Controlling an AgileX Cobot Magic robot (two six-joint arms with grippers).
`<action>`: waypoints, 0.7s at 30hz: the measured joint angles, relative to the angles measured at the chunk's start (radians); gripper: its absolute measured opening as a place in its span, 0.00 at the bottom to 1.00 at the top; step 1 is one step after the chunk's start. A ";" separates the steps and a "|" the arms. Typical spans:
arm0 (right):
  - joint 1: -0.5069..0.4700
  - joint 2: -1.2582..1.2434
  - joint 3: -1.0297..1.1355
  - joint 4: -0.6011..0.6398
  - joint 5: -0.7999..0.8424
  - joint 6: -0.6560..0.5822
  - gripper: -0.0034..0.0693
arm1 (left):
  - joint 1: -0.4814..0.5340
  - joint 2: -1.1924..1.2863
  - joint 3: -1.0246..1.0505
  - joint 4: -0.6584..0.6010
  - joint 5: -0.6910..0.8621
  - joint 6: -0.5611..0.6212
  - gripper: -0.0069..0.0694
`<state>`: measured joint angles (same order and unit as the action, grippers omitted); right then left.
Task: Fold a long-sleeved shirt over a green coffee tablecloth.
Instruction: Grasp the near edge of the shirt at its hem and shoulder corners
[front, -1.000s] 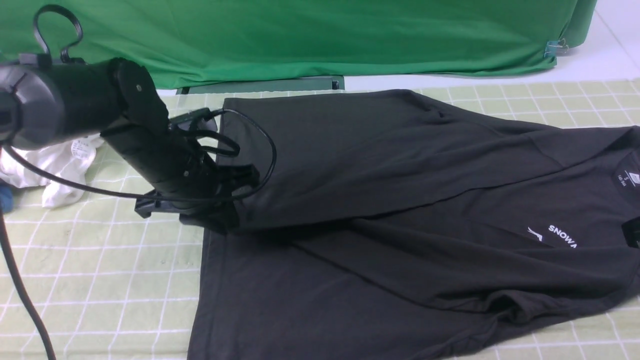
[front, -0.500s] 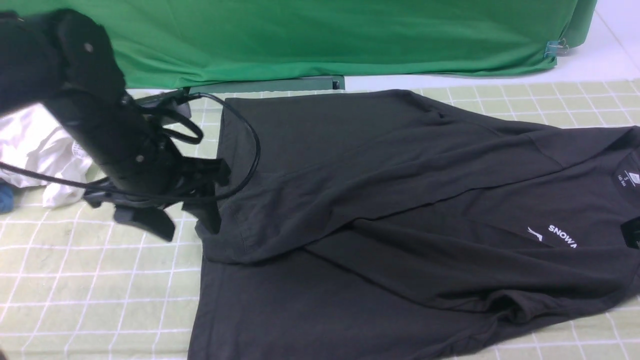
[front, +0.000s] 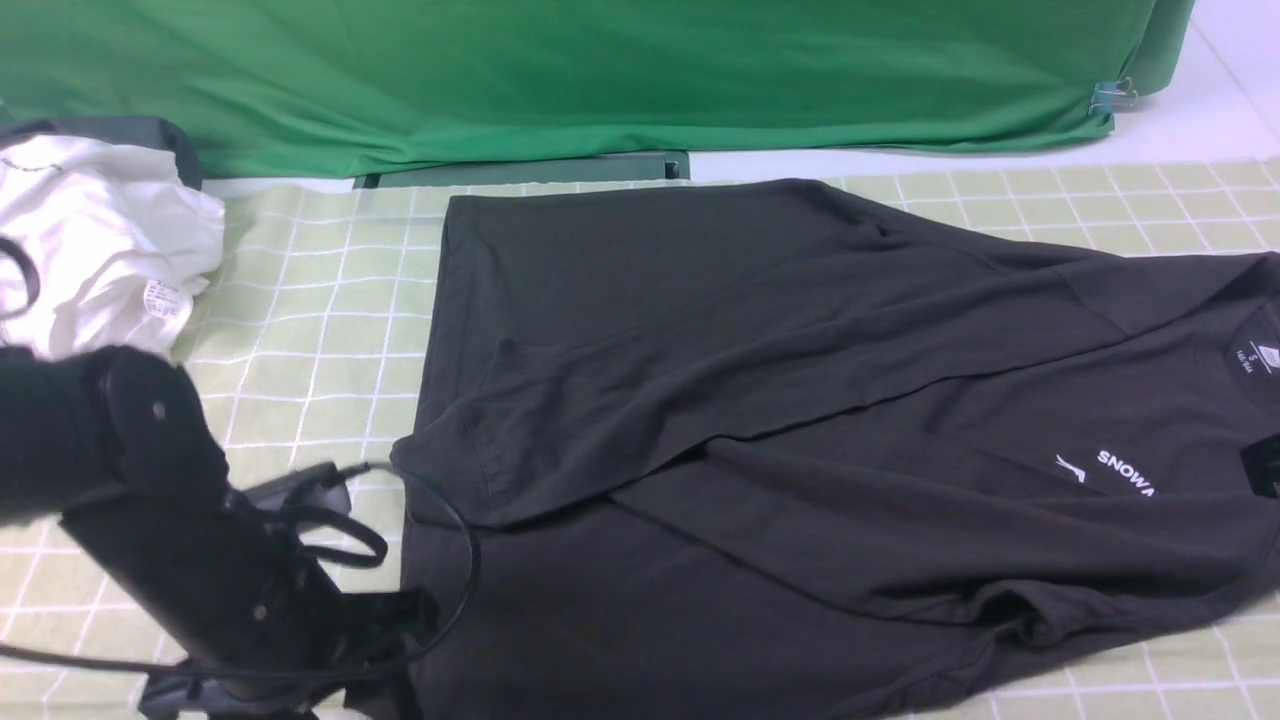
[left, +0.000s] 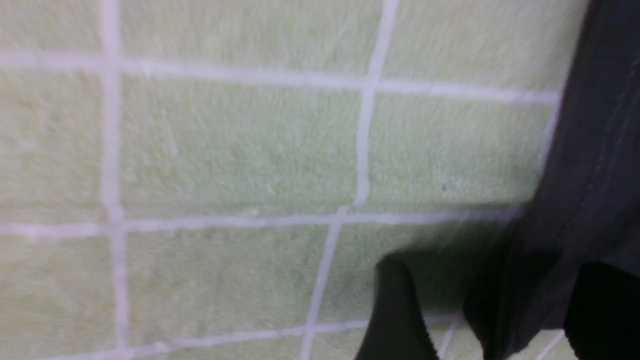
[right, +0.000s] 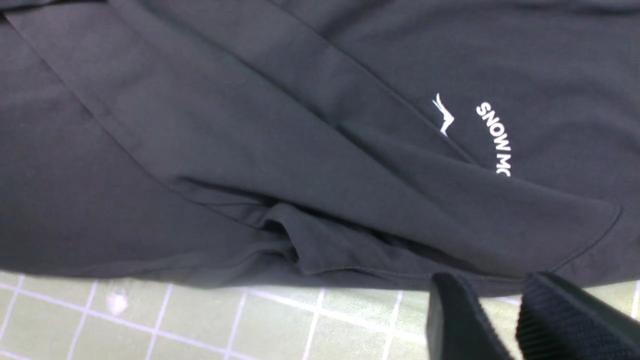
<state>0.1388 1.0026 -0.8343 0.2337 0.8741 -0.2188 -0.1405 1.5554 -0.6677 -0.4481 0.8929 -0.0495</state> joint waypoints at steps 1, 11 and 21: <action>0.000 0.000 0.000 0.000 0.002 0.000 0.32 | 0.000 0.000 0.004 -0.021 -0.006 0.024 0.64; 0.000 0.000 0.000 0.000 0.003 0.000 0.32 | 0.000 0.008 0.005 -0.014 -0.049 0.011 0.51; 0.000 0.000 0.000 0.000 0.003 0.000 0.33 | -0.082 0.012 0.005 -0.019 -0.016 -0.003 0.48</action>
<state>0.1388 1.0026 -0.8343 0.2336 0.8771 -0.2188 -0.2226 1.5678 -0.6626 -0.4671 0.8773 -0.0522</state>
